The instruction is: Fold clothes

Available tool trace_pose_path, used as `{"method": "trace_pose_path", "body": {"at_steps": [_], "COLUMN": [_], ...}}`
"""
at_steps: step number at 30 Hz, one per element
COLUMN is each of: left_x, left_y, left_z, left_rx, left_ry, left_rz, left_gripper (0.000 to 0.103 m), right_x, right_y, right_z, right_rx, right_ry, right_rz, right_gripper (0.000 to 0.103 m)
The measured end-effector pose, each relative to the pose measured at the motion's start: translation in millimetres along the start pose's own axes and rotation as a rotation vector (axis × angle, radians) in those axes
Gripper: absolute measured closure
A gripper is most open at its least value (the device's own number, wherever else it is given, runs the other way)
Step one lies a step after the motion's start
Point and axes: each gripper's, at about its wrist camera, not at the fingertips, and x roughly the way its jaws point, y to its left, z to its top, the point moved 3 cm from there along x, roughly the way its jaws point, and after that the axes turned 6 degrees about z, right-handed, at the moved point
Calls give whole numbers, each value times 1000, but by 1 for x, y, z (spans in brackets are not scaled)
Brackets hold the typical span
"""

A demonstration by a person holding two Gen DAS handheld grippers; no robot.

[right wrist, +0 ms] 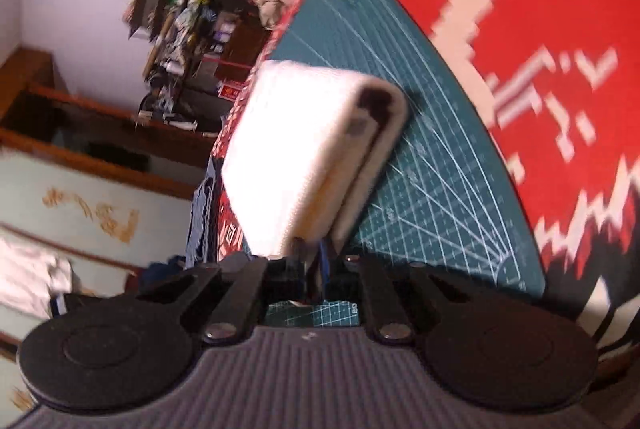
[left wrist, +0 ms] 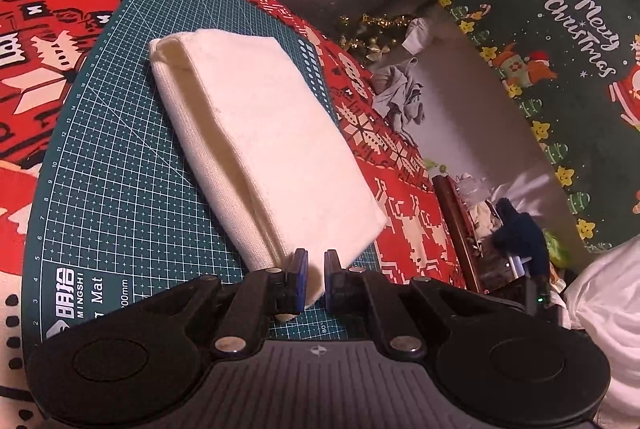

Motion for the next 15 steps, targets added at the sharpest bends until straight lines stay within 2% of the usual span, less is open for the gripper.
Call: {"method": "trace_pose_path", "body": {"at_steps": [3, 6, 8, 15], "left_x": [1, 2, 2, 3], "left_y": [0, 0, 0, 1], "left_z": [1, 0, 0, 0], "left_rx": [0, 2, 4, 7], "left_ry": [2, 4, 5, 10], "left_rz": [-1, 2, 4, 11], "left_gripper": [96, 96, 96, 96], "right_x": [7, 13, 16, 9], "right_y": [-12, -20, -23, -31], "right_z": [-1, 1, 5, 23], "right_rx": [75, 100, 96, 86], "right_ry": [-7, -16, -38, -136], "right_rz": [31, 50, 59, 51], "right_gripper": [93, 93, 97, 98]}}
